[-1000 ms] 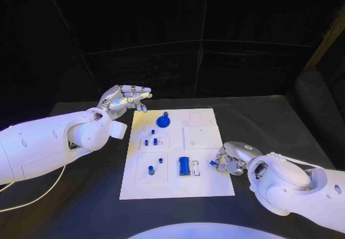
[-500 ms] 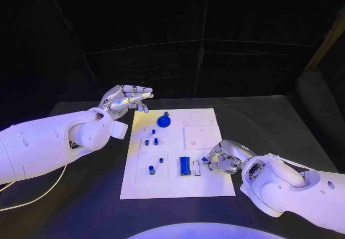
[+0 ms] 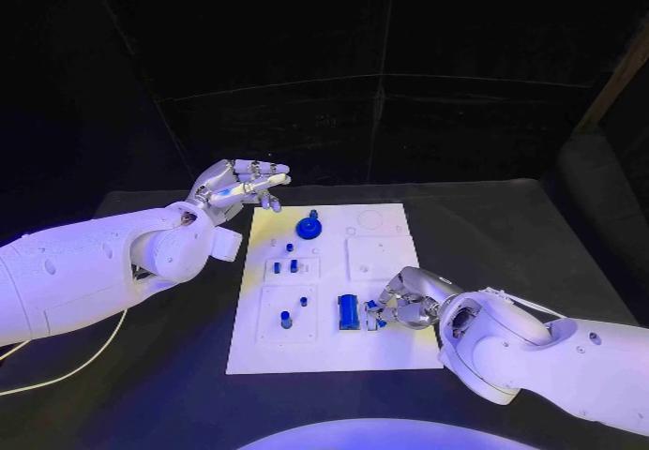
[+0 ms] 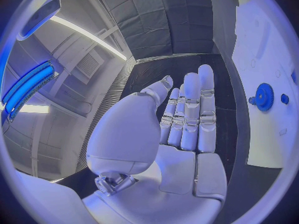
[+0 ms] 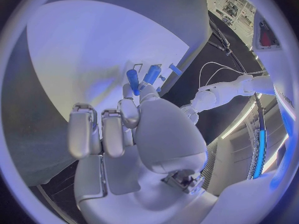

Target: Assemble the parts on the task board

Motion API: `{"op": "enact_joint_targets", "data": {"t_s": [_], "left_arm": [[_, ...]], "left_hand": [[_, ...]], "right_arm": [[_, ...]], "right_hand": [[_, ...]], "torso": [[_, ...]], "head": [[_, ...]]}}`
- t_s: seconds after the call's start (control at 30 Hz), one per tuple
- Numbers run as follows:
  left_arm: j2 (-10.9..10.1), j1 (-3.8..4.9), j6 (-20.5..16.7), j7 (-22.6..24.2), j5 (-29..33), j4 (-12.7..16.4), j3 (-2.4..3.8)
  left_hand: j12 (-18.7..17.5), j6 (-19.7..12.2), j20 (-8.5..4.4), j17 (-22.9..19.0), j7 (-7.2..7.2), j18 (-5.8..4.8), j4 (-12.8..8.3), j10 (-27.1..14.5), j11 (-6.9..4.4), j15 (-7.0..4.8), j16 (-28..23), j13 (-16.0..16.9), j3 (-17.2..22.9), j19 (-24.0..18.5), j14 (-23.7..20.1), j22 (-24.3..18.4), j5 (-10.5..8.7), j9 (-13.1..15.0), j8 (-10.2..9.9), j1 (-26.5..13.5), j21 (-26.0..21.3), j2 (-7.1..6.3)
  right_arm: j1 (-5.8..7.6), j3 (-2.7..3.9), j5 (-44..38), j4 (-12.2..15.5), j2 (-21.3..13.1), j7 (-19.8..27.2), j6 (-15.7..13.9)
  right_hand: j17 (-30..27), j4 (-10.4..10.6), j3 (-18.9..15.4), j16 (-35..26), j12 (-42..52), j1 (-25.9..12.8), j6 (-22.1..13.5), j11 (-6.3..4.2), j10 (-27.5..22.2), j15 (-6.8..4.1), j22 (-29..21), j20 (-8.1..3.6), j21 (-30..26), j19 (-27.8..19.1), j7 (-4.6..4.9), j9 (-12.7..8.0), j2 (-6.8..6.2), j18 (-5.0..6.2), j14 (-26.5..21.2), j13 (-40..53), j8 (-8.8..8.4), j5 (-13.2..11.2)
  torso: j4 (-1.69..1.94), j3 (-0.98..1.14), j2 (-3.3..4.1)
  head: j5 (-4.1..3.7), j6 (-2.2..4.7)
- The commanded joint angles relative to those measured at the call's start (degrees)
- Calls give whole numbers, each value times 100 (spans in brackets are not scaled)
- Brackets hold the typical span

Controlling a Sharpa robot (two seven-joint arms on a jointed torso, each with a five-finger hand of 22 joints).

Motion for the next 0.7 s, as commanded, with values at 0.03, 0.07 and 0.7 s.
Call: {"op": "enact_joint_targets", "data": {"t_s": [0.03,0.07,0.7], "left_arm": [[-2,9,77,58,7,16,4],[-3,9,78,59,7,16,4],[3,9,110,58,7,13,5]], "left_hand": [[42,-41,26,-7,-5,72,19,-41,22,6,32,-7,-45,38,-39,-13,-11,2,35,-21,-43,-4],[43,-41,26,-7,-4,72,23,-42,22,7,33,-7,-49,38,-39,-14,-11,2,35,-27,-43,-5],[47,-49,33,-9,-3,71,52,-49,25,13,38,-6,-78,36,-41,-22,-13,2,37,-76,-52,-11]], "right_arm": [[6,2,122,-36,53,-176,170],[7,2,121,-48,74,-196,187],[7,3,-65,-204,280,-349,214]], "right_hand": [[52,47,10,7,20,-70,152,-58,58,-44,303,-34,17,27,-92,25,-11,-105,336,20,60,-26],[54,58,12,7,2,-84,167,-64,55,-48,301,-38,15,26,-99,30,-16,-104,336,6,68,-28],[45,287,-43,-6,-76,-401,320,-133,92,-109,292,-101,3,22,-182,138,-117,-103,334,-47,207,80]], "torso": [[1,-1,-1],[1,-1,-1],[-5,2,-6]], "head": [[11,-6],[11,-6],[37,4]]}}
